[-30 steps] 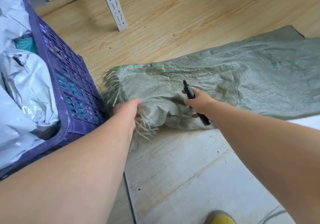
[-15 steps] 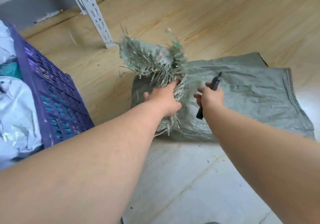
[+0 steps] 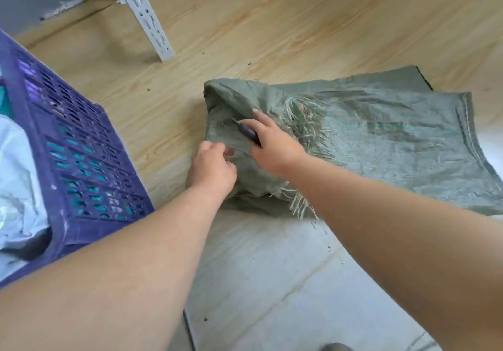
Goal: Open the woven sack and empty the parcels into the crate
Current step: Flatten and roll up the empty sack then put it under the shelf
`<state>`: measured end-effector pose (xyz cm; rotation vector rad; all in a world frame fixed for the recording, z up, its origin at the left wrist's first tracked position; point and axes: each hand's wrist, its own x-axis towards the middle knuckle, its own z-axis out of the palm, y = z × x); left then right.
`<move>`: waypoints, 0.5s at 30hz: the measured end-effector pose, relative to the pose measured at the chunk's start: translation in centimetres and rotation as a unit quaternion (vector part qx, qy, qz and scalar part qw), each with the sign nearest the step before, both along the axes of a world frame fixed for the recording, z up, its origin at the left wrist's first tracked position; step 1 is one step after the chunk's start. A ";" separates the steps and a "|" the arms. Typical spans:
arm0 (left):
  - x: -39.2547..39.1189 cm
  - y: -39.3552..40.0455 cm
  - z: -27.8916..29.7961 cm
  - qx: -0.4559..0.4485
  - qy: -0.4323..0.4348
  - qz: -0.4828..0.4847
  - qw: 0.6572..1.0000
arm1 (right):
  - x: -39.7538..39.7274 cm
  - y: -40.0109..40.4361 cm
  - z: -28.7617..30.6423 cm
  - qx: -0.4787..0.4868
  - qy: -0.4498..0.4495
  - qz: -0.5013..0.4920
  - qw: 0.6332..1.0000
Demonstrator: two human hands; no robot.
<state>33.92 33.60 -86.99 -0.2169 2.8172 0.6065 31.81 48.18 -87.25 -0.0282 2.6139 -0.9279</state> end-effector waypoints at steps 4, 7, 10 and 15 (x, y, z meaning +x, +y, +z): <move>0.2 -1.9 -1.7 0.025 -0.145 0.111 0.983 | -0.7 4.6 -3.1 0.086 -0.140 -0.200 0.966; 0.2 -2.3 -2.5 0.091 -0.213 0.193 0.953 | 0.4 3.9 -3.5 0.169 -0.088 -0.222 0.956; 0.9 -1.7 -3.7 0.190 -0.276 0.254 0.907 | 0.3 3.0 -5.3 0.093 -0.196 -0.241 0.946; 2.0 -0.5 -4.3 0.303 -0.319 0.259 0.860 | 0.9 2.5 -5.9 -0.021 -0.278 -0.196 0.940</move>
